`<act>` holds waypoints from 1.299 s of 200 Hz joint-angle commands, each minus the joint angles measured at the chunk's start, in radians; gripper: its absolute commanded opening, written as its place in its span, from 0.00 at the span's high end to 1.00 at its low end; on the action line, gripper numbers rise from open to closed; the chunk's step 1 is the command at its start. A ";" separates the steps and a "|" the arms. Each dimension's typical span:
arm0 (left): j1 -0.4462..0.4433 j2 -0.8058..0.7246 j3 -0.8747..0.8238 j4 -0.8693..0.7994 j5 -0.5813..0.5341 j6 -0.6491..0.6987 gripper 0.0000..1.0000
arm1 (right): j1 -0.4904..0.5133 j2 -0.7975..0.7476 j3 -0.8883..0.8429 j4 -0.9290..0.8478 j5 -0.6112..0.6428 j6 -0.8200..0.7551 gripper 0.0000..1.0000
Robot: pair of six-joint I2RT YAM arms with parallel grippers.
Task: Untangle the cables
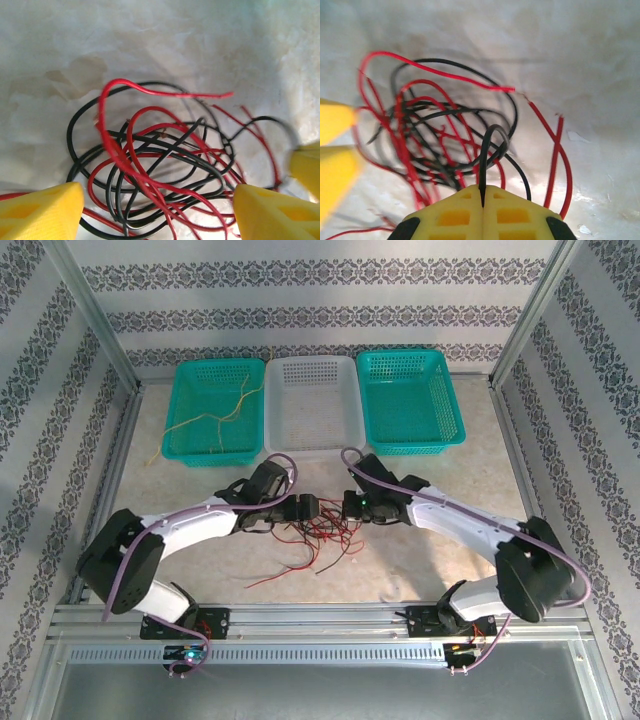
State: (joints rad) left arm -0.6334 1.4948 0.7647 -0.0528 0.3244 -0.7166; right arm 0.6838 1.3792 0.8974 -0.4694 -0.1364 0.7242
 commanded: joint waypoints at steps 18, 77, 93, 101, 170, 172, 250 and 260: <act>-0.015 0.103 0.070 0.044 -0.068 -0.049 0.22 | 0.014 -0.193 0.100 -0.034 0.008 -0.055 1.00; -0.017 0.166 0.081 -0.020 -0.150 -0.078 0.35 | 0.032 -0.372 0.205 -0.028 -0.025 -0.099 1.00; -0.017 0.162 0.073 -0.050 -0.165 -0.079 0.37 | 0.037 -0.400 0.255 -0.028 -0.048 -0.121 1.00; -0.017 0.155 0.066 -0.059 -0.168 -0.080 0.37 | 0.038 -0.409 0.279 -0.033 -0.056 -0.132 1.00; -0.016 -0.074 0.125 -0.260 -0.256 0.027 0.28 | 0.040 -0.390 0.436 -0.193 -0.020 -0.264 1.00; -0.015 -0.084 0.129 -0.269 -0.260 0.032 0.27 | 0.041 -0.390 0.434 -0.194 -0.018 -0.264 1.00; -0.014 -0.331 0.290 -0.382 -0.253 0.279 0.12 | 0.040 -0.407 0.373 -0.179 0.050 -0.278 1.00; -0.015 -0.355 0.296 -0.322 -0.207 0.301 0.11 | 0.040 -0.407 0.376 -0.184 0.048 -0.281 1.00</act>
State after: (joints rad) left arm -0.6395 1.1881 1.0241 -0.4049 0.0418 -0.5320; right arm 0.7116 0.9897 1.2808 -0.6498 -0.1192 0.4664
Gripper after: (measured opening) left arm 0.882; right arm 0.057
